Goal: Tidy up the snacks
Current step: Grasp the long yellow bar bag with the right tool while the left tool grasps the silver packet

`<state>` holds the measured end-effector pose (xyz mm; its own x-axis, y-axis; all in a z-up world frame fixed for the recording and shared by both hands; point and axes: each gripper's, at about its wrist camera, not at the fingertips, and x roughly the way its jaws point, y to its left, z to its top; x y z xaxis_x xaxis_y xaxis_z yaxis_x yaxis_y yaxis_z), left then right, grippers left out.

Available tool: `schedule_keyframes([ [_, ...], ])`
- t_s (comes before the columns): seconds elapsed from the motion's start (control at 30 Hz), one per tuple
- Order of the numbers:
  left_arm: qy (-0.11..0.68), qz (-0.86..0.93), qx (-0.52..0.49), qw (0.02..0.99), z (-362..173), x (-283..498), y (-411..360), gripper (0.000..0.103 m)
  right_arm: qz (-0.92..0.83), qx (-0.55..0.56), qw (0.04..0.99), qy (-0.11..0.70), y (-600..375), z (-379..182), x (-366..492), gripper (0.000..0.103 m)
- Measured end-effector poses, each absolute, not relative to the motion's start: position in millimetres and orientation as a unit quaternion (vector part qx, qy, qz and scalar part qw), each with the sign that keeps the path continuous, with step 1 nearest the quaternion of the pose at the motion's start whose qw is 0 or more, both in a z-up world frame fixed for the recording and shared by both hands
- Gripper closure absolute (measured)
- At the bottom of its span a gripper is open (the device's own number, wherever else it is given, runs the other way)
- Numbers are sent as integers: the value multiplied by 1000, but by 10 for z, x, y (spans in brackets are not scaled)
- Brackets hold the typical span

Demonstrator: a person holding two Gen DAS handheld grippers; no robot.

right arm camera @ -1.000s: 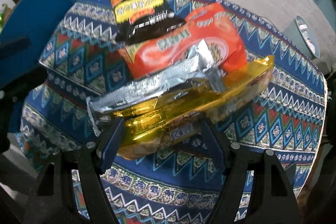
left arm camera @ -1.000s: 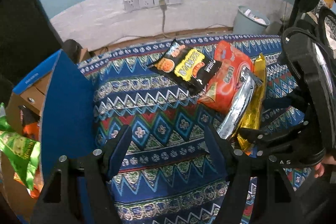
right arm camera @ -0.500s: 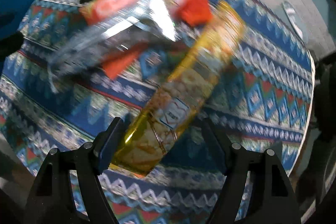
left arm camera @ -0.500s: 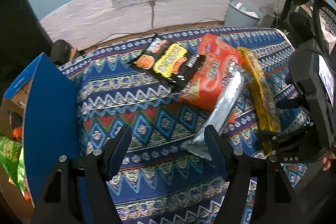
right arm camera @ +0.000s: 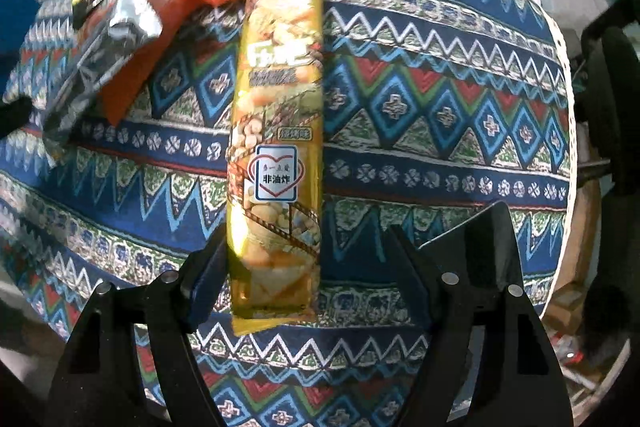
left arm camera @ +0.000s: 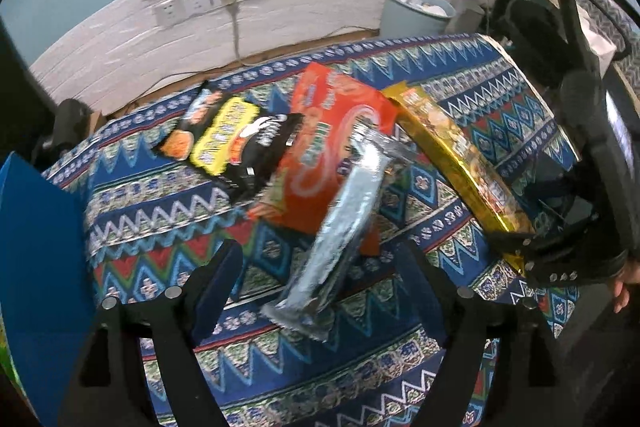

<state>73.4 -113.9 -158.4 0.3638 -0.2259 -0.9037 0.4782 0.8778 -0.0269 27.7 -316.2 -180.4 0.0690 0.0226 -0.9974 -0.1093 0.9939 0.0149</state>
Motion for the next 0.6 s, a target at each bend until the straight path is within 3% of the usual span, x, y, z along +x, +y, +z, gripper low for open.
schedule_keyframes([
  [0.6, 532, -208, 152, 807, -1911, 891, -1493, 22, 75, 20, 768, 635, -3281, -1691, 779, 27],
])
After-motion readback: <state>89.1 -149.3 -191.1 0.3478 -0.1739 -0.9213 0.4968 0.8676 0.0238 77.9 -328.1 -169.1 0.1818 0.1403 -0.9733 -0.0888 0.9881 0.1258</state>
